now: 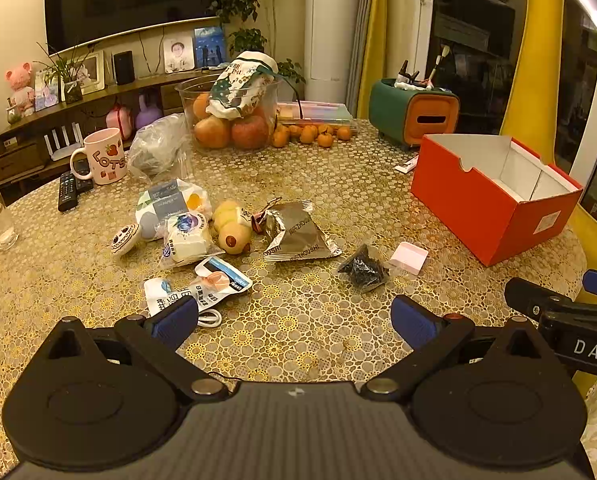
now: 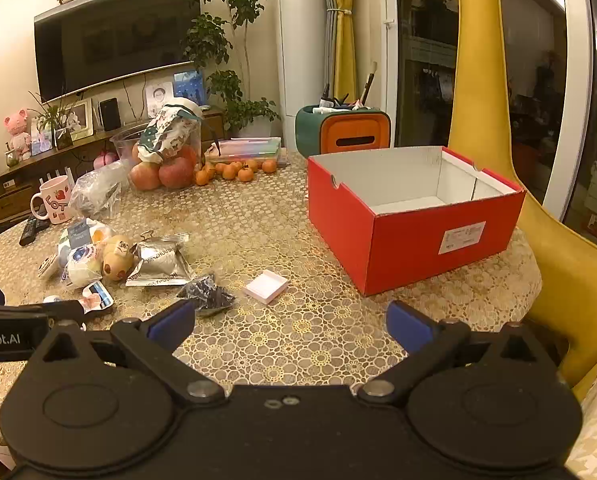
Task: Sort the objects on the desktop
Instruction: 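Move the left tool toward the white-and-blue food pouch on the table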
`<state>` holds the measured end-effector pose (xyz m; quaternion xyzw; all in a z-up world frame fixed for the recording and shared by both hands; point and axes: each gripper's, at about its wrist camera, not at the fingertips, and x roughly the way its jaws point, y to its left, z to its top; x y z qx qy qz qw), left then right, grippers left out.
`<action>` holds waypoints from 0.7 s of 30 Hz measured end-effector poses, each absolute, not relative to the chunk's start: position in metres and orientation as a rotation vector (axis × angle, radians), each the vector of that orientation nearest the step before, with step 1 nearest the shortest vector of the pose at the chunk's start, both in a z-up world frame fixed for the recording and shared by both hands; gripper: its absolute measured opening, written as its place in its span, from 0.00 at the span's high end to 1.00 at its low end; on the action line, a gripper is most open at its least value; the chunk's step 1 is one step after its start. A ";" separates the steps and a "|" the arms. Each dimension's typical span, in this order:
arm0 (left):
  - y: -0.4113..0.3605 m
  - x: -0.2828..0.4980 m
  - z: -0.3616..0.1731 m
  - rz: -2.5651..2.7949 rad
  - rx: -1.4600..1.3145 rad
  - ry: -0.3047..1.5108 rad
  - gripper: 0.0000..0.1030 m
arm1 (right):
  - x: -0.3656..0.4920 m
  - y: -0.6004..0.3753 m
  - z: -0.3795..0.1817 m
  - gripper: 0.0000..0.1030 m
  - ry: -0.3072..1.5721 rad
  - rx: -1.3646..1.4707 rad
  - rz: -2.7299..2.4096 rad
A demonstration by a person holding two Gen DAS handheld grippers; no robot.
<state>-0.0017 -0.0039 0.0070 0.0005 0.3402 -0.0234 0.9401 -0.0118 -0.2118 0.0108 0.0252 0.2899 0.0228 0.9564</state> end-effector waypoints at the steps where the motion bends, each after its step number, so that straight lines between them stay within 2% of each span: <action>1: -0.004 -0.002 0.007 -0.047 0.000 0.693 0.00 | -0.012 -0.212 0.011 0.01 0.588 0.050 0.046; 21: -0.001 0.002 0.006 -0.048 -0.011 0.683 0.00 | -0.007 -0.210 0.008 0.01 0.598 0.038 0.053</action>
